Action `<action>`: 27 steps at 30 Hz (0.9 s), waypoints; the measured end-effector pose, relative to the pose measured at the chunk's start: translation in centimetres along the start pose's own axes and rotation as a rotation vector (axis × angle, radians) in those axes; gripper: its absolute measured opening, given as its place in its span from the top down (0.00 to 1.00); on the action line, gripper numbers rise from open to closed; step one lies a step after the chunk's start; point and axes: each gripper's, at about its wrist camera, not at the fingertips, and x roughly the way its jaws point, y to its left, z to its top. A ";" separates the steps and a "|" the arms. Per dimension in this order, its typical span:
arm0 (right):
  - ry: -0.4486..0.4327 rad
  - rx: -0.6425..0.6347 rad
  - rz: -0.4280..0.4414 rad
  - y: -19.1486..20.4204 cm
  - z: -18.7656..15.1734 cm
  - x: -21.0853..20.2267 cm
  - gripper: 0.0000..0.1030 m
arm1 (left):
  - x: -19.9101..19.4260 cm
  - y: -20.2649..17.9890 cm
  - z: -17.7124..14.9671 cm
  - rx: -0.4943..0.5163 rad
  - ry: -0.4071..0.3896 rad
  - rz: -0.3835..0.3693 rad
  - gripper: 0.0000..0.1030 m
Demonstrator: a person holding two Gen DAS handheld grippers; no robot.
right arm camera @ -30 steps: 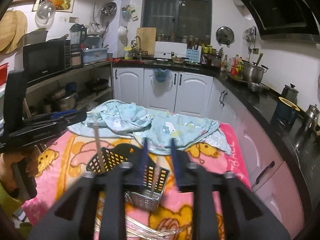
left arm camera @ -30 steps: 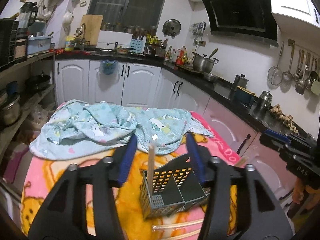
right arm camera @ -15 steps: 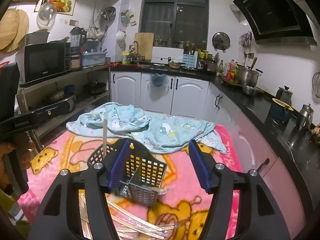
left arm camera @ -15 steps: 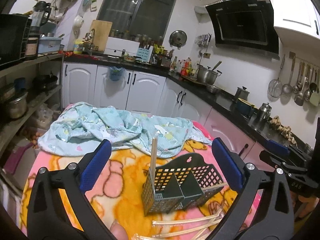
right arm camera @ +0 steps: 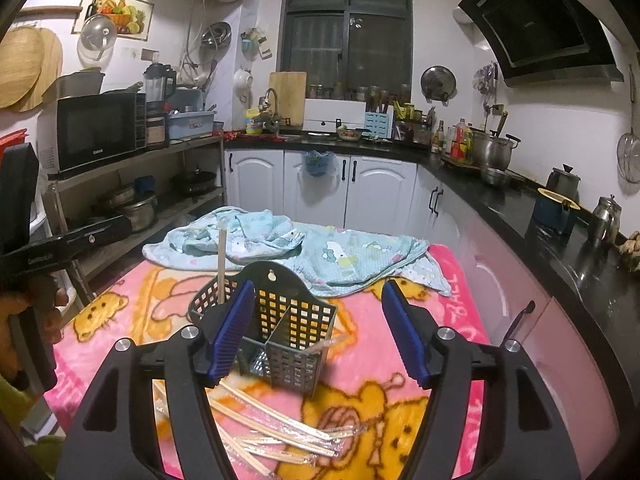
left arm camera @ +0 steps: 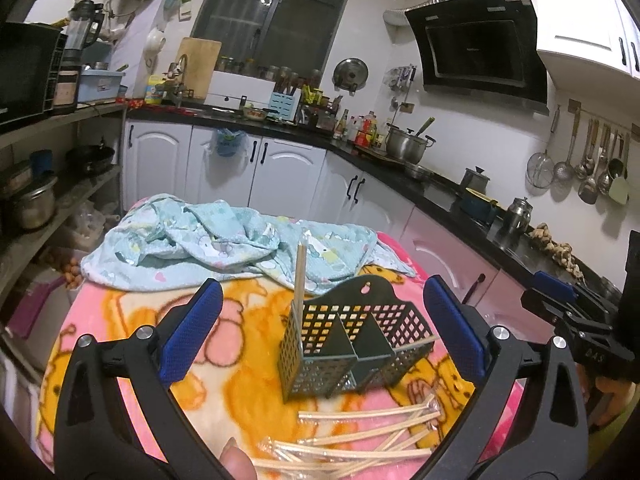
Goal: Organize utensils
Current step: 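Withdraw both tools from the caddy and reach toward the chopstick pile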
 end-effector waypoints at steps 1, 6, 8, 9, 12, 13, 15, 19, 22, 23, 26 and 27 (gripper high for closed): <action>-0.001 0.001 0.001 0.0 -0.2 -0.2 0.38 | -0.2 0.0 -0.2 -0.002 0.001 -0.003 0.10; -0.006 0.010 0.021 0.4 -1.0 -1.4 0.37 | -0.9 0.2 -1.2 -0.014 0.019 -0.004 0.10; -0.008 0.012 0.030 0.7 -1.2 -1.9 0.35 | -1.1 0.4 -1.6 -0.020 0.032 -0.004 0.10; -0.009 0.012 0.034 0.9 -1.4 -2.1 0.35 | -1.1 0.4 -1.9 -0.022 0.037 -0.001 0.10; -0.008 0.011 0.044 1.4 -2.0 -2.6 0.34 | -1.3 0.8 -2.7 -0.034 0.053 0.005 0.10; -0.006 0.011 0.047 1.5 -2.2 -2.7 0.34 | -1.4 1.0 -2.9 -0.037 0.058 0.006 0.10; 0.001 0.011 0.053 1.8 -2.7 -2.9 0.33 | -1.4 1.1 -3.5 -0.038 0.069 0.013 0.10; 0.016 0.015 0.061 2.1 -3.7 -3.2 0.33 | -1.4 1.4 -4.6 -0.042 0.095 0.018 0.10; 0.034 0.026 0.062 2.2 -4.6 -3.2 0.33 | -1.1 1.4 -5.2 -0.042 0.117 0.024 0.10; 0.042 0.030 0.061 2.3 -4.9 -3.1 0.33 | -1.1 1.5 -5.5 -0.043 0.122 0.024 0.10; 0.062 0.039 0.057 2.4 -5.9 -3.0 0.33 | -1.0 1.6 -6.0 -0.039 0.137 0.029 0.10; 0.066 0.039 0.057 2.5 -6.1 -2.9 0.33 | -1.0 1.6 -6.2 -0.038 0.141 0.033 0.10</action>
